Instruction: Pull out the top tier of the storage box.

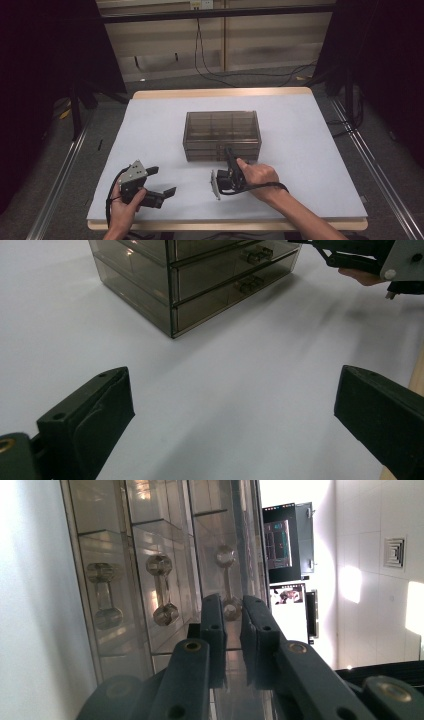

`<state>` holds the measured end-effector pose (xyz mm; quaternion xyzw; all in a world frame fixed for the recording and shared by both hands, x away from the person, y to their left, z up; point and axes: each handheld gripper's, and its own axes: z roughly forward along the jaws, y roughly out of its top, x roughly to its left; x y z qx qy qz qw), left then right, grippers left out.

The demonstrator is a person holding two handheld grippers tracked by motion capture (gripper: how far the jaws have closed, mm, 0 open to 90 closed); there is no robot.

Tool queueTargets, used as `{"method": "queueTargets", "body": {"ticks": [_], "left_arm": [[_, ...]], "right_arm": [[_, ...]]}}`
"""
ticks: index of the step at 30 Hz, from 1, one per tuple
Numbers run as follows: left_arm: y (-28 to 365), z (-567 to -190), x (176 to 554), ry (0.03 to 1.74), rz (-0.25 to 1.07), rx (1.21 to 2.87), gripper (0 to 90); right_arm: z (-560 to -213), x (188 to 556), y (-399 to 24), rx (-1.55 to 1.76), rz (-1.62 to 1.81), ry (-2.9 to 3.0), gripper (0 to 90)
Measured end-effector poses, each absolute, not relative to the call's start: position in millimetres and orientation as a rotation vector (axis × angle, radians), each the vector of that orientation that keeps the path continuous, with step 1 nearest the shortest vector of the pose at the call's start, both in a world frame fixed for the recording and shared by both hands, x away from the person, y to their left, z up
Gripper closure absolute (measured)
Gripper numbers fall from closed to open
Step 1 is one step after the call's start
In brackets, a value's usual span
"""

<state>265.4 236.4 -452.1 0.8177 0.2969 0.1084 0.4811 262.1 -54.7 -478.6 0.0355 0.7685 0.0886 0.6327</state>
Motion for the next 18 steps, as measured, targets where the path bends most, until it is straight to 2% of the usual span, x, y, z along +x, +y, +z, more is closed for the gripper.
{"method": "queueTargets", "body": {"ticks": [18], "left_arm": [[236.2,-452.1,265.0,0.721,0.258,1.991,2.3]], "right_arm": [[-474.8,248.1,-55.0,0.059,0.206,1.768,81.7]]}}
